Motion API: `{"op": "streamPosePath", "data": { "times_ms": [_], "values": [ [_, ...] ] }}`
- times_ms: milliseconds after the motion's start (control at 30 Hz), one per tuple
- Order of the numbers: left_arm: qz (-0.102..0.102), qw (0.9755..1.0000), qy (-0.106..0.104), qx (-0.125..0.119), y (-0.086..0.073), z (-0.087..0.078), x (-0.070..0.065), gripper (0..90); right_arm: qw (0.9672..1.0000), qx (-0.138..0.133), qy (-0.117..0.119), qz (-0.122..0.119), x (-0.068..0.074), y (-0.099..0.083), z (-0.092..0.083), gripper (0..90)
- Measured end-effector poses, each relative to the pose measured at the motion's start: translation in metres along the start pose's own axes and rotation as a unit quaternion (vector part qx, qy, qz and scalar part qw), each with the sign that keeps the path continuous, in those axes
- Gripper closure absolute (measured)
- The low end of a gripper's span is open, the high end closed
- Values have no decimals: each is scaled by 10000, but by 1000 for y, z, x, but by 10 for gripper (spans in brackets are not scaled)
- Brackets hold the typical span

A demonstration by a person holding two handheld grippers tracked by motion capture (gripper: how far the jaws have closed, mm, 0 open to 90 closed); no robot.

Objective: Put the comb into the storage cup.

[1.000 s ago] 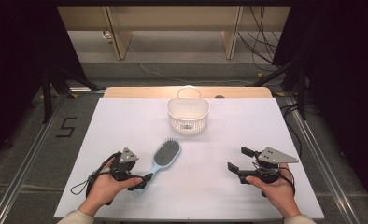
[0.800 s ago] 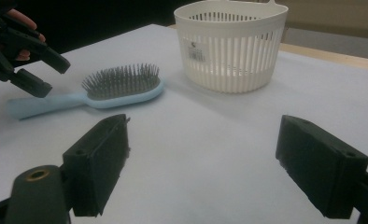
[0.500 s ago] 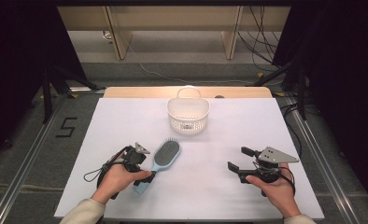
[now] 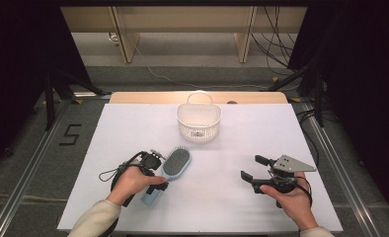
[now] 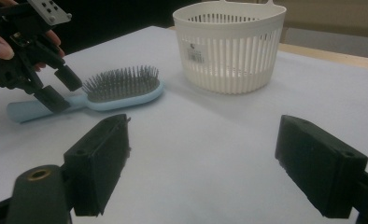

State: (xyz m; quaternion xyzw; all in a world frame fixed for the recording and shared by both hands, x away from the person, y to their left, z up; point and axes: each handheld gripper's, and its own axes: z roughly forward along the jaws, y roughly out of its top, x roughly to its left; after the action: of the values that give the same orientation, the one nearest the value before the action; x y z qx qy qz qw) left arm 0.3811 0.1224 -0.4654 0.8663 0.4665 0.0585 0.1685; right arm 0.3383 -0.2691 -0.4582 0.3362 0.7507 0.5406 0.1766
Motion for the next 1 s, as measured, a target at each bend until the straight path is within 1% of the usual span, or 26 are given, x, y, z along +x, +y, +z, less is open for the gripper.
{"op": "streamPosePath", "data": {
  "times_ms": [100, 133, 167, 200, 233, 267, 300, 400, 467, 633, 667, 733, 833, 1000],
  "values": [
    [-20, 10000, 0, 91, 3, 6, 1, 290, 10000, 7, 8, 1, 0, 0, 0, 184],
    [-20, 10000, 0, 91, 3, 6, 1, 295, 10000, 11, 14, -1, 0, 0, 0, 184],
    [-48, 9998, -39, 165, 4, 7, 1, 300, 10000, 25, 17, -1, 0, -1, 0, 183],
    [-48, 9998, -39, 165, 4, 7, 1, 302, 10000, 25, 17, -1, 0, -1, 0, 183],
    [-52, 9997, -4, 225, 6, 8, 0, 306, 10000, 34, 17, 6, 0, -1, 1, 184],
    [-52, 9997, -4, 225, 6, 8, 0, 312, 10000, 34, 17, 6, 0, -1, 1, 184],
    [-30, 9995, 53, 297, 8, 9, -1, 316, 10000, 36, 16, 6, 0, -1, 1, 184],
    [-6, 9994, 62, 337, 11, 9, -2, 345, 10000, 38, 27, 8, 0, -1, 1, 184],
    [21, 9992, 120, 388, 12, 9, -2, 371, 10000, 47, 24, -1, 0, -1, 1, 184],
    [-4, 9989, 158, 449, 15, 9, -3, 404, 10000, 74, 46, 7, 0, -1, 1, 183],
    [16, 9986, 167, 501, 16, 9, -5, 421, 9999, 86, 51, 10, 0, -2, 2, 183],
    [35, 9984, 185, 525, 17, 9, -7, 444, 9999, 83, 56, 19, 0, -2, 2, 183],
    [12, 9983, 174, 564, 18, 9, -8, 476, 9999, 84, 55, 18, 0, -2, 2, 182],
    [-71, 9979, 187, 612, 20, 9, -8, 490, 9999, 95, 66, 22, 0, -2, 2, 181]
  ]
}}
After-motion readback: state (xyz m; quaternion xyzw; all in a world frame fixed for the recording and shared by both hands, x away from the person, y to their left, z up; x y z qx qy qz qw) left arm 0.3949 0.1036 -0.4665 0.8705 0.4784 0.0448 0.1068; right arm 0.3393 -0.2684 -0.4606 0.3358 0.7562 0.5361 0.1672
